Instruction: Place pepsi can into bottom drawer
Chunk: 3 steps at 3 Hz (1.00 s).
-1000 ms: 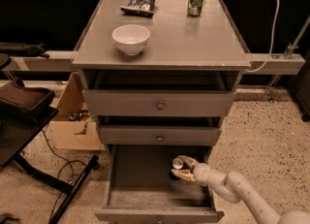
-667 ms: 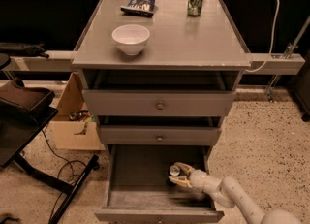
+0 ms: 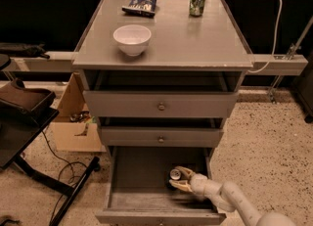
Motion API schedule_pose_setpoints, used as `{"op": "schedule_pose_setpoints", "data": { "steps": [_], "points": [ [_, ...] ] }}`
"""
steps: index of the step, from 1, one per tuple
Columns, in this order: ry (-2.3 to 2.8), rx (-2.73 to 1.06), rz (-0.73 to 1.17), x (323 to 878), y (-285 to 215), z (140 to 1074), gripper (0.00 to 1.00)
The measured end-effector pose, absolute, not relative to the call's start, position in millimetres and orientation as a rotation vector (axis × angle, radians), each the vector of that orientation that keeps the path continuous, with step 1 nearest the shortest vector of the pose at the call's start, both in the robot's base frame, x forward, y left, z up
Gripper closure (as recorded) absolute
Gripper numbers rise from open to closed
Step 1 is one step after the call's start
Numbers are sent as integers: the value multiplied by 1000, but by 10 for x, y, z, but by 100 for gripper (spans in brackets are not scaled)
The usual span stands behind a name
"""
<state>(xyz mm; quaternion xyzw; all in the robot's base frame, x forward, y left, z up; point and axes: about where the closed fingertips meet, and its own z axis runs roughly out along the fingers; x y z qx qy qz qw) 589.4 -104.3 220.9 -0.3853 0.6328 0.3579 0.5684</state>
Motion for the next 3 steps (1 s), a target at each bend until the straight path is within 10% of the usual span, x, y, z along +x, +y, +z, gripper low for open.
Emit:
{"op": "schedule_pose_setpoints", "data": {
  "steps": [3],
  "points": [
    [1486,-905,841,5894,-1041,2210,4]
  ]
}}
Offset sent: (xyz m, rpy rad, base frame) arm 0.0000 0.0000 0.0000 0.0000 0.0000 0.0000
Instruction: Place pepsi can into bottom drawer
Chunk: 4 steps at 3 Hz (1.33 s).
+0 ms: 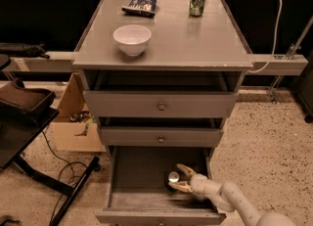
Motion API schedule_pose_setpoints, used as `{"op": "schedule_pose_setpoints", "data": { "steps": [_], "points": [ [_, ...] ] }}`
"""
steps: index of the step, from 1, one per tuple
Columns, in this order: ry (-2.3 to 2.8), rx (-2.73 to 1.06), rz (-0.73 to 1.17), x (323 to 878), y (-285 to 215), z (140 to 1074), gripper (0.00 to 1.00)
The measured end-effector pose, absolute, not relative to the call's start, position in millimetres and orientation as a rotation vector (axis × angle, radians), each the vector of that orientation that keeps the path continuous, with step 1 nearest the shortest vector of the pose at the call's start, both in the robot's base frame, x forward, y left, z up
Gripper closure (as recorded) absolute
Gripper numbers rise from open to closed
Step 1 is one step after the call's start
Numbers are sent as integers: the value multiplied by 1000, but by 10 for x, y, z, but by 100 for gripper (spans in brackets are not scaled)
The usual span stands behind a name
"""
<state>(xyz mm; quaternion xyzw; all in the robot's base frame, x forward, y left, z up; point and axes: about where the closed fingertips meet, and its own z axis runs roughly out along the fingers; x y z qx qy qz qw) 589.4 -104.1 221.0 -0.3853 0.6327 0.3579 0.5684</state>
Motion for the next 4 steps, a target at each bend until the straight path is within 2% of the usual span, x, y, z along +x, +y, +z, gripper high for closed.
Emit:
{"op": "schedule_pose_setpoints", "data": {
  "steps": [1,2,3,4],
  "points": [
    [1486,-905,841,5894,-1041,2210,0],
    [1486,-905,841,5894,-1041,2210,0],
    [1460,-942,782,5746,-1117,2448,0],
    [1447,-997,659,5462,-1423,2811,0]
  ]
}}
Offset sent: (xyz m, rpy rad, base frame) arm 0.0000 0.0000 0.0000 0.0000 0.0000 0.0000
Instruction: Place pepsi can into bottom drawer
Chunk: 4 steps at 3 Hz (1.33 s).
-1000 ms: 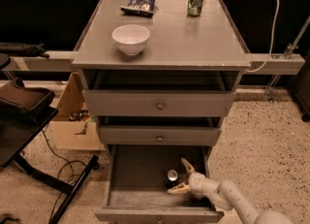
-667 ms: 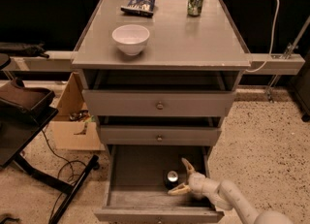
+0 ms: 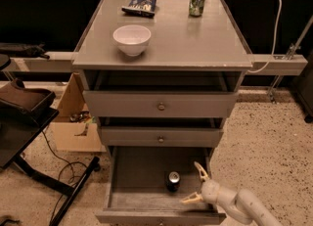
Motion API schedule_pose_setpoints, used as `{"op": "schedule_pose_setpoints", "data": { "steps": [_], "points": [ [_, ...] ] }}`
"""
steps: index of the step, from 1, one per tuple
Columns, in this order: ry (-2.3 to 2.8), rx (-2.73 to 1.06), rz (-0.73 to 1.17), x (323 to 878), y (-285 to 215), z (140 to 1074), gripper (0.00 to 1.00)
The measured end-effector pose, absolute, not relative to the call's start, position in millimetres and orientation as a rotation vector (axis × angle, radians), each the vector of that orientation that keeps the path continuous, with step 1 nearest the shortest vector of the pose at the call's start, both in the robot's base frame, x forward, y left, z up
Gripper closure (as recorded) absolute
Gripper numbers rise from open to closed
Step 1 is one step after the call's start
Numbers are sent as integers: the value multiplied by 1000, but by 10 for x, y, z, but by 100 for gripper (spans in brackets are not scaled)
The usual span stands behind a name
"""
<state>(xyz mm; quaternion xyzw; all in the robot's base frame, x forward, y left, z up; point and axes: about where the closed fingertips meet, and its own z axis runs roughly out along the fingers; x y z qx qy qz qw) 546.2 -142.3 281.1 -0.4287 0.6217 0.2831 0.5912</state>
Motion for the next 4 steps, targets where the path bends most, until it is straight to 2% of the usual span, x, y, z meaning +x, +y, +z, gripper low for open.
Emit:
{"op": "schedule_pose_setpoints", "data": {
  "steps": [1,3,4],
  "points": [
    [1525,-1064,522,5112,-1964,3170,0],
    [1714,-1043,152,4617,-2867,4483,0],
    [1732,-1025,-23,4514,-2800,5314,0]
  ]
}}
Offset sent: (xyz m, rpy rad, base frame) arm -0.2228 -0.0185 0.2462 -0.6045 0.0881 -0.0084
